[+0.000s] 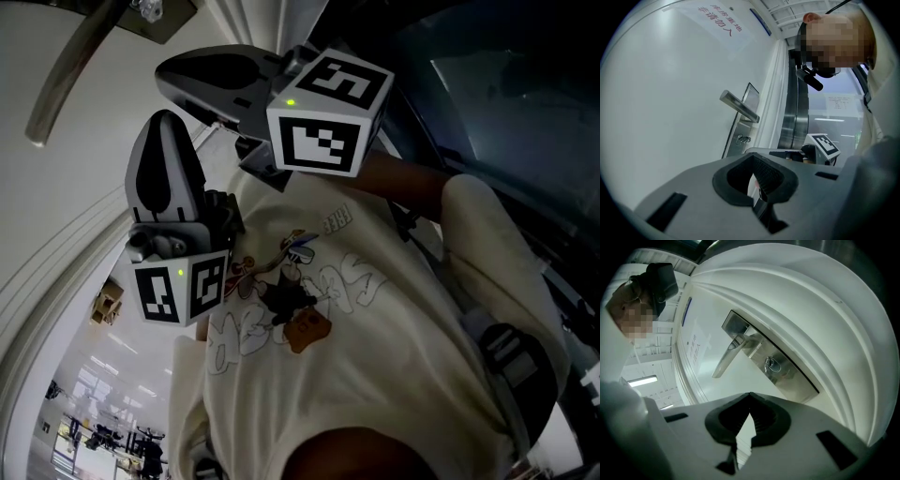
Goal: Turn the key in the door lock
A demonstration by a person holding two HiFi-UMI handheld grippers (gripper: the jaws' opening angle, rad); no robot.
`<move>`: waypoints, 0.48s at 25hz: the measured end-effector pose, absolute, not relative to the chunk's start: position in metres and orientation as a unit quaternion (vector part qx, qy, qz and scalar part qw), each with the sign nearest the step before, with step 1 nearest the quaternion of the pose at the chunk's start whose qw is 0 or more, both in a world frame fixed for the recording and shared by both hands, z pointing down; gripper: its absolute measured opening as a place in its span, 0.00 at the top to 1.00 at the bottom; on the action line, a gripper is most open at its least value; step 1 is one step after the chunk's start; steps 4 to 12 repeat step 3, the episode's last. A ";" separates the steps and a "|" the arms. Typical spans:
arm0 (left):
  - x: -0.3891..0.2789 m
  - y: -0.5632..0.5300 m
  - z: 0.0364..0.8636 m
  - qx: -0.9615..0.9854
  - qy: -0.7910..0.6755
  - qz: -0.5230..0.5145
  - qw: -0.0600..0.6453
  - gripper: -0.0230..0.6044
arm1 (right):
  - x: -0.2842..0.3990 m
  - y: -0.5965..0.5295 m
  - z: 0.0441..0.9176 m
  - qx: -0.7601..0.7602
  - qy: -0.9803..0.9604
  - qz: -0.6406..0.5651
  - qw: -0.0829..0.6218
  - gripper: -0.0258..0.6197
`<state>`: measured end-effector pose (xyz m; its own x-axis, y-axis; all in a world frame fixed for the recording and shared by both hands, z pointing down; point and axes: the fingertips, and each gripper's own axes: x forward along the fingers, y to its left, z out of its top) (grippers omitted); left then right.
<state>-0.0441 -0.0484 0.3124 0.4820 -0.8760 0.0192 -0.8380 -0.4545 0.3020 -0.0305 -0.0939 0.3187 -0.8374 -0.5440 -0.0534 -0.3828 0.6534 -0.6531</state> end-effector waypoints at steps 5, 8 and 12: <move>-0.037 -0.044 0.301 0.849 -0.503 -0.066 0.146 0.96 | -0.023 -0.087 0.309 -0.261 0.898 -0.334 0.118 0.95; -0.037 -0.044 0.301 0.849 -0.503 -0.066 0.146 0.96 | -0.023 -0.087 0.309 -0.261 0.898 -0.334 0.118 0.95; -0.037 -0.044 0.301 0.849 -0.503 -0.066 0.146 0.96 | -0.023 -0.087 0.309 -0.261 0.898 -0.334 0.118 0.95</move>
